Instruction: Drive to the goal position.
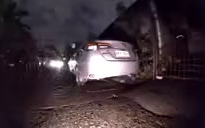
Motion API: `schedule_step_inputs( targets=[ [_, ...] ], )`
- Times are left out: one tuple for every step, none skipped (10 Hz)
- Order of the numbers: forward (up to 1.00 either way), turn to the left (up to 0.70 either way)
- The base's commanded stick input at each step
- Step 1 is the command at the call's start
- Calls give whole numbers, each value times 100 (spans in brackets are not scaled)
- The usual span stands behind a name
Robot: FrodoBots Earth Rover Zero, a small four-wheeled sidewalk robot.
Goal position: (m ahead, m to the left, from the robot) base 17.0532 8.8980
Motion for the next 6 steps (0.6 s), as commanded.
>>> schedule_step_inputs(
  targets=[
    [0,39],
    [0,0],
    [0,0],
    [0,0],
    [0,9],
    [0,43]
  ],
)
